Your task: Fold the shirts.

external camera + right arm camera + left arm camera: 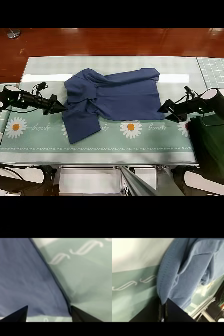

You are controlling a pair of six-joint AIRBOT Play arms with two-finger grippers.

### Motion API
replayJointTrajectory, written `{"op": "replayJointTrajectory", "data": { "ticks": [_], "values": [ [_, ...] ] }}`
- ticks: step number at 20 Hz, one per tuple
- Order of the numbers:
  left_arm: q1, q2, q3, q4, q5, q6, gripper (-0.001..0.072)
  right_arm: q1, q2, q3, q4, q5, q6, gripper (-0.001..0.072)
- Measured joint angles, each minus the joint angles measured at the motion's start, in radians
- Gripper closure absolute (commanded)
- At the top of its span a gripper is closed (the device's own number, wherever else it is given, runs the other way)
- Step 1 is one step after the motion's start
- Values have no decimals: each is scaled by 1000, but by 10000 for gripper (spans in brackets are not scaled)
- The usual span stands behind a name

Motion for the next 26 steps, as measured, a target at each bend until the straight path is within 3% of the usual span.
{"op": "replayJointTrajectory", "data": {
  "ticks": [1, 2, 3, 9, 14, 18, 21, 26],
  "values": [
    [-2, 0, 0, -13, 1, 0, 681, 11, -8, 7, 17, -15, -6, 177],
    [-4, 0, 0, -29, 4, 0, 681, 29, -20, 15, 32, -25, -10, 371],
    [-7, 0, 0, -47, 5, 0, 681, 48, -35, 22, 35, -31, -14, 683],
    [-5, 77, 38, -142, 15, 6, 682, 119, -63, 230, 35, 45, -47, 686],
    [53, 328, 269, -348, 106, 20, 682, 127, -22, 777, -73, 187, -27, 686],
    [108, 537, 537, -399, 159, -19, 683, 140, 90, 1132, -145, 261, -37, 686],
    [154, 670, 731, -288, 161, -93, 683, 148, 231, 1228, -202, 294, -45, 686],
    [183, 905, 890, 135, 108, -221, 683, 152, 461, 1275, -286, 405, -46, 686]
  ]
}}
